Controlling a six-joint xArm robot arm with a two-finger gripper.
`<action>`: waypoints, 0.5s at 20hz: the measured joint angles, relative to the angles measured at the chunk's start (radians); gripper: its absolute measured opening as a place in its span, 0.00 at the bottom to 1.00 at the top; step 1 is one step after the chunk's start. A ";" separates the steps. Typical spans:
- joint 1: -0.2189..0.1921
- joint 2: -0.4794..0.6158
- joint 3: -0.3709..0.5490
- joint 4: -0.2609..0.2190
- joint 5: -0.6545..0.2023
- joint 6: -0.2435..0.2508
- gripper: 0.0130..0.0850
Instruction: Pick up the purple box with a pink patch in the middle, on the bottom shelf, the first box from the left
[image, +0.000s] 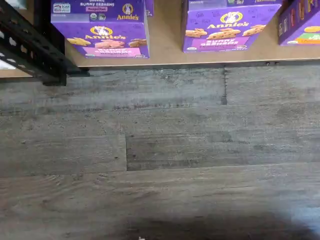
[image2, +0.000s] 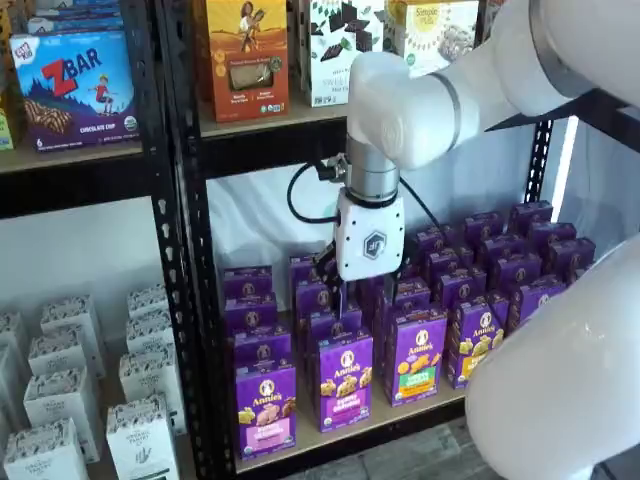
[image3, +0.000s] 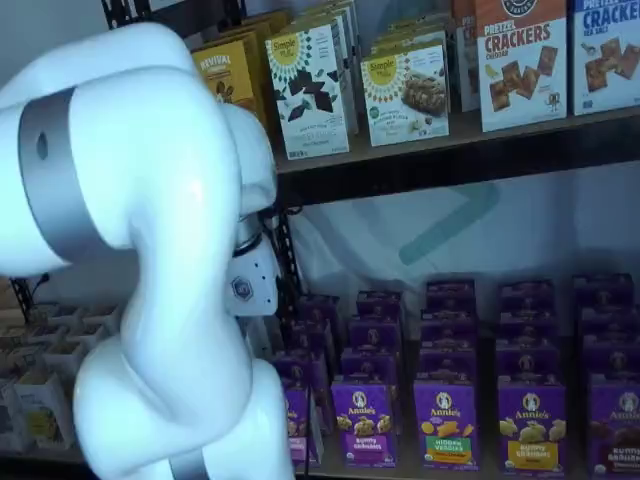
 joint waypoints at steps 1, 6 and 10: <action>0.001 0.010 0.002 0.003 -0.011 0.000 1.00; 0.009 0.065 0.001 0.018 -0.056 -0.002 1.00; 0.012 0.134 -0.035 0.033 -0.027 -0.009 1.00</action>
